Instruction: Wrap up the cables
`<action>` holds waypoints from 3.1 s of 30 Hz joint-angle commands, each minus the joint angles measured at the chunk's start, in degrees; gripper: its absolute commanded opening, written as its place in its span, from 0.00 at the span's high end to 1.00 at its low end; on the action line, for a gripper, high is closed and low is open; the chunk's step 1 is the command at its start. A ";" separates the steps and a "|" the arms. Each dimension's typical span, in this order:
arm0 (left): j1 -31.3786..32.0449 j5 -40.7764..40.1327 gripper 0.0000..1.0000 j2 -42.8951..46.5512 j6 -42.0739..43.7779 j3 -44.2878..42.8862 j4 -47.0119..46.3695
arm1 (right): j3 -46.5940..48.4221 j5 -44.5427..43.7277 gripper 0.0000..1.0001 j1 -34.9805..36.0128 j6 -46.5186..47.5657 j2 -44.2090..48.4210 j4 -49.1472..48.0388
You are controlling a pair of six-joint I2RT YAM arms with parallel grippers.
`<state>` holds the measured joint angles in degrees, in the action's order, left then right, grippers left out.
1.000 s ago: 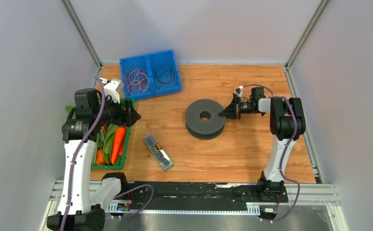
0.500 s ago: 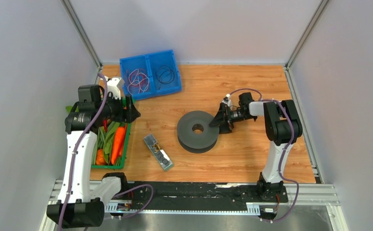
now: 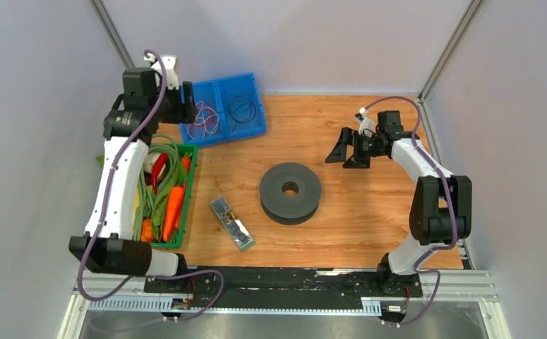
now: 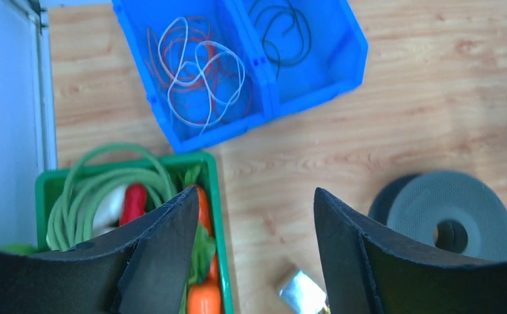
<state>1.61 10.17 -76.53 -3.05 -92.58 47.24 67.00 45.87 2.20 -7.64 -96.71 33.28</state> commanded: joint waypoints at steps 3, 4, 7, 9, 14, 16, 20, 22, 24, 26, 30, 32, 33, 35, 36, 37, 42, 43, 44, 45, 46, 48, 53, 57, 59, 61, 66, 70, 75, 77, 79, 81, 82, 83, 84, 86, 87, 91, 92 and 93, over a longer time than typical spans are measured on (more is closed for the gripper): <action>10.24 -16.40 0.27 -12.21 -3.98 -10.06 -7.86 | 2.78 -16.94 0.00 -0.18 1.57 8.45 3.28; 11.48 -18.15 0.28 -14.50 -4.68 -11.56 -8.56 | 2.70 -17.39 0.00 -0.26 2.10 9.33 3.37; 13.42 -22.30 0.37 -23.02 -8.89 -17.53 -8.14 | 2.43 -19.32 0.00 -0.26 2.98 11.71 4.07; 14.56 -22.12 0.41 -28.56 -10.39 -21.49 -7.78 | 2.08 -20.29 0.00 -0.18 3.51 12.94 4.08; 17.38 -29.50 0.46 -38.85 -10.30 -27.65 -10.33 | 0.33 -20.38 0.00 -0.26 1.93 14.79 2.67; 17.47 -32.22 0.47 -43.15 -11.27 -30.72 -10.07 | -0.90 -19.94 0.00 -0.18 1.23 15.58 1.45; 17.47 -35.84 0.51 -48.44 -11.89 -32.93 -11.55 | -1.87 -20.99 0.00 -0.18 1.92 16.81 0.82; 17.46 -35.58 0.51 -50.46 -11.72 -33.02 -13.48 | -1.61 -20.82 0.00 -0.26 2.19 16.46 0.91; 17.38 -34.70 0.52 -52.74 -13.03 -33.89 -14.37 | -1.79 -20.82 0.00 -0.18 2.19 16.03 0.83; 17.38 -34.96 0.53 -54.94 -14.43 -35.30 -14.20 | -1.88 -20.99 0.00 -0.17 2.36 15.76 0.82; 17.20 -33.20 0.53 -58.55 -16.72 -37.76 -14.46 | -2.31 -21.08 0.00 -0.18 2.45 15.76 0.91; 17.20 -32.68 0.53 -60.30 -17.16 -39.17 -14.64 | -2.40 -21.08 0.00 -0.17 2.54 15.67 0.91; 17.20 -32.67 0.53 -61.18 -17.25 -39.52 -14.72 | -2.49 -21.17 0.00 -0.18 2.45 15.67 0.83; 17.12 -33.20 0.53 -62.68 -17.86 -40.31 -14.46 | -2.58 -21.08 0.00 -0.18 2.45 15.50 0.65; 16.85 -32.77 0.52 -63.21 -18.65 -40.66 -14.20 | -2.67 -21.08 0.00 -0.18 2.37 15.50 0.74; 16.50 -31.89 0.52 -63.74 -19.44 -40.93 -14.02 | -2.67 -21.08 0.00 -0.18 2.37 15.50 0.74; 15.18 -29.26 0.52 -65.32 -23.22 -41.11 -12.88 | -2.58 -21.08 0.00 -0.17 2.36 15.32 1.00; 14.83 -28.72 0.51 -65.76 -24.01 -41.11 -12.62 | -2.58 -21.17 0.00 -0.18 2.28 15.32 1.00; 14.48 -28.63 0.51 -66.11 -24.63 -41.19 -12.44 | -2.49 -21.17 0.00 -0.18 2.28 15.23 1.09; 14.30 -28.81 0.51 -66.46 -24.90 -41.28 -12.09 | -2.40 -21.17 0.00 -0.18 2.19 15.23 1.18; 13.87 -28.89 0.51 -66.90 -26.21 -41.63 -11.22 | -2.14 -21.17 0.00 -0.09 2.10 15.06 1.26; 12.99 -26.80 0.51 -67.17 -28.84 -41.11 -11.21 | -1.62 -21.08 0.00 -0.26 2.10 14.79 1.70; 11.84 -21.87 0.50 -68.57 -33.15 -40.75 -10.25 | -0.56 -21.96 0.00 -0.18 1.66 13.91 2.14; 10.88 -22.04 0.55 -68.93 -34.83 -40.93 -8.14 | 0.14 -22.13 0.00 -0.18 1.75 12.95 2.93; 10.44 -22.57 0.60 -68.75 -35.88 -40.32 -6.73 | 0.15 -22.40 0.00 -0.18 1.75 12.68 2.93; 10.00 -22.74 0.63 -68.49 -36.76 -39.70 -5.68 | 0.41 -22.66 0.00 -0.26 1.75 12.24 3.02; 9.56 -18.88 0.71 -69.63 -35.37 -40.92 -7.25 | 1.29 -22.49 0.00 -0.18 1.66 10.58 3.64; 9.91 -20.80 0.98 -69.37 -30.54 -43.12 -8.83 | 1.38 -21.61 0.00 -0.17 1.75 10.31 3.81; 10.17 -22.74 1.00 -66.91 -25.44 -42.78 -11.91 | 0.59 -21.43 0.00 -0.09 1.93 11.10 3.46; 10.52 -22.66 1.00 -65.42 -23.50 -41.99 -13.31 | 0.32 -21.26 0.00 -0.18 1.93 11.36 3.20; 11.22 -22.74 1.00 -63.23 -21.05 -39.89 -15.68 | 0.41 -21.00 0.00 -0.26 1.93 11.54 3.20; 12.10 -22.74 1.00 -60.42 -18.41 -37.08 -18.31 | 0.50 -20.30 0.00 -0.26 2.10 11.63 3.37; 12.89 -22.66 1.00 -58.23 -16.83 -34.98 -19.72 | 0.76 -19.77 0.00 -0.18 2.28 11.54 3.55; 13.16 -22.83 1.00 -56.20 -15.25 -33.04 -21.04 | 0.94 -19.24 0.00 -0.26 2.54 11.63 3.55; 13.68 -22.92 1.00 -54.36 -14.01 -31.37 -22.71 | 1.02 -18.37 0.00 -0.26 2.72 11.71 3.81; 14.04 -22.40 1.00 -50.31 -12.25 -28.55 -25.00 | 1.55 -16.87 0.00 -0.26 3.24 12.15 3.99; 14.13 -22.30 1.00 -48.64 -11.29 -28.28 -25.09 | 1.81 -16.08 0.00 -0.26 3.51 12.42 4.16; 14.04 -20.73 1.00 -42.31 -7.42 -29.41 -22.38 | 3.04 -13.53 0.00 -0.26 5.35 13.82 5.04; 14.13 -19.85 1.00 -40.47 -6.45 -29.59 -21.67 | 3.39 -13.00 0.00 -0.26 5.96 14.61 5.30; 13.95 -17.75 1.00 -38.62 -5.05 -29.68 -20.88 | 3.66 -12.56 0.00 -0.26 6.40 15.05 5.57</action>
<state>16.38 -11.31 -125.54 -14.92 -120.05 27.73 67.00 29.36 1.80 -4.32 -85.80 38.35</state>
